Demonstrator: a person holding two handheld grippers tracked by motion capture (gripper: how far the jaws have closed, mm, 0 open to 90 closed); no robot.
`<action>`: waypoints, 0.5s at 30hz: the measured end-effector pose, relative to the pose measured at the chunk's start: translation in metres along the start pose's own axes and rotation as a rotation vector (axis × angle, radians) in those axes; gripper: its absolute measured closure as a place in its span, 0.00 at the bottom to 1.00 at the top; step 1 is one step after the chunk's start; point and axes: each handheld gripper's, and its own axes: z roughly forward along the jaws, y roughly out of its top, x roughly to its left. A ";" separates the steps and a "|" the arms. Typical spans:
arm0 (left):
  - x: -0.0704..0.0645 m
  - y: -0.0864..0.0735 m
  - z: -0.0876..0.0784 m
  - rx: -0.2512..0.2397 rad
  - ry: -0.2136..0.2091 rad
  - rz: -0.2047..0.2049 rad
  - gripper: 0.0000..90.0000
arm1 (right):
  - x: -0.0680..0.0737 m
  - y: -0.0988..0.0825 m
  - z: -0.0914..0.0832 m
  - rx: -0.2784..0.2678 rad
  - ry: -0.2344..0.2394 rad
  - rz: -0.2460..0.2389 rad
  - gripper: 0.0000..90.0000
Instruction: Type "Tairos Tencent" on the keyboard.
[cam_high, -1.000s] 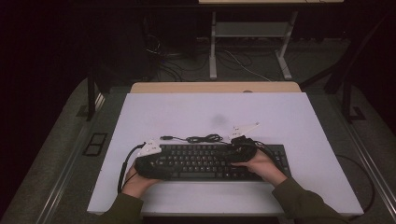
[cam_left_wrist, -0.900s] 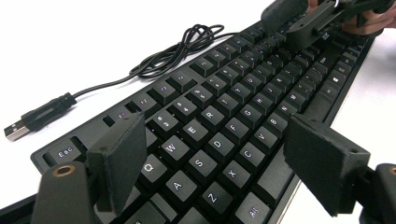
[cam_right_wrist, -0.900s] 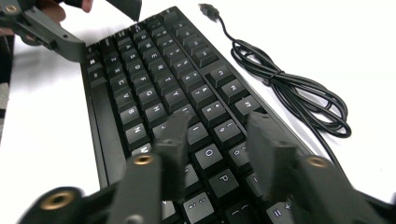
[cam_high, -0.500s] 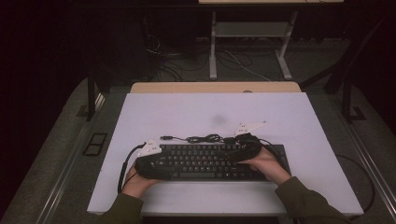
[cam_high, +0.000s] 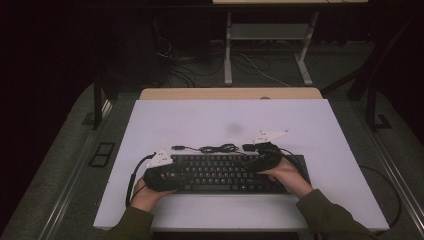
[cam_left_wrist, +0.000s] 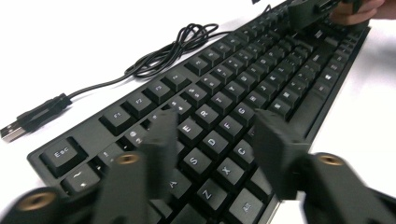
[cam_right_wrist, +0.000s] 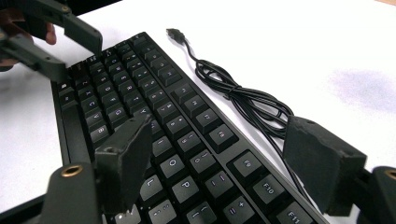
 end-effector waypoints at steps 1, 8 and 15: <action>0.001 0.000 0.000 0.006 -0.008 -0.005 0.66 | 0.001 0.000 0.001 -0.002 0.000 -0.003 0.26; 0.002 -0.001 0.001 0.022 -0.023 -0.010 0.90 | 0.003 -0.001 0.004 0.013 -0.007 -0.009 0.24; 0.005 -0.003 0.006 0.055 -0.008 -0.021 0.99 | 0.003 -0.001 0.003 0.010 -0.006 -0.006 0.24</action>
